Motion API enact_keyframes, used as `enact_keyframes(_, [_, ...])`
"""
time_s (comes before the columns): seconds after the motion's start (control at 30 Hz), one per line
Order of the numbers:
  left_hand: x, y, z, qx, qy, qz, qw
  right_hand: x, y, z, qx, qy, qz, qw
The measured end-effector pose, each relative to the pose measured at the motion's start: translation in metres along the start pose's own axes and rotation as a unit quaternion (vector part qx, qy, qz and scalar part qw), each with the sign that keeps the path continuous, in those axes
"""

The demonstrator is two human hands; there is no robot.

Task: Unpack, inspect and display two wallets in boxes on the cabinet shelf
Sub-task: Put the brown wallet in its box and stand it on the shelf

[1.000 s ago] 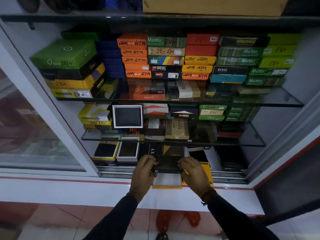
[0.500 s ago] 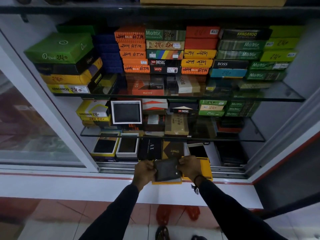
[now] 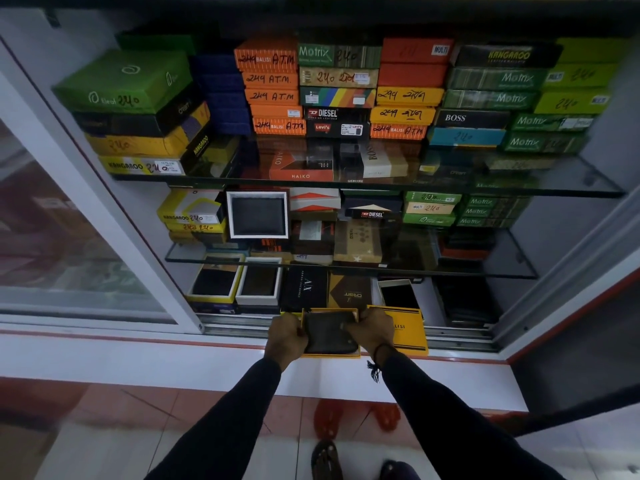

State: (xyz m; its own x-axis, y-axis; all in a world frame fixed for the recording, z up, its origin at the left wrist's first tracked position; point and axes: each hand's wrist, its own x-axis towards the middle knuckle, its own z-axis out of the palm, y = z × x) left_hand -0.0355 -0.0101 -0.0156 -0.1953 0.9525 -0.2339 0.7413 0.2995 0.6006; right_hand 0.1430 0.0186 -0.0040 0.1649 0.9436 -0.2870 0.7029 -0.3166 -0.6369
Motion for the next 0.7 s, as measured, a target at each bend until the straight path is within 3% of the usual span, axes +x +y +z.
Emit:
enact_keyframes(0.13, [-0.007,0.002,-0.024,0.001,0.053,0.026,0.998,-0.006,-0.007,-0.019,0.108,0.009,0.002,0.994])
enact_keyframes(0.33, [-0.013,0.044,-0.072,-0.045,0.145,0.100,0.983,-0.025,-0.038,-0.081,0.238,0.108,-0.080,0.962])
enact_keyframes(0.5, [0.009,0.106,-0.103,-0.076,0.214,0.157,0.961,-0.001,-0.075,-0.122,0.279,0.186,-0.114,0.935])
enact_keyframes(0.7, [0.059,0.153,-0.104,-0.063,0.213,0.126,0.967,0.049,-0.098,-0.136,0.283,0.173,-0.057,0.942])
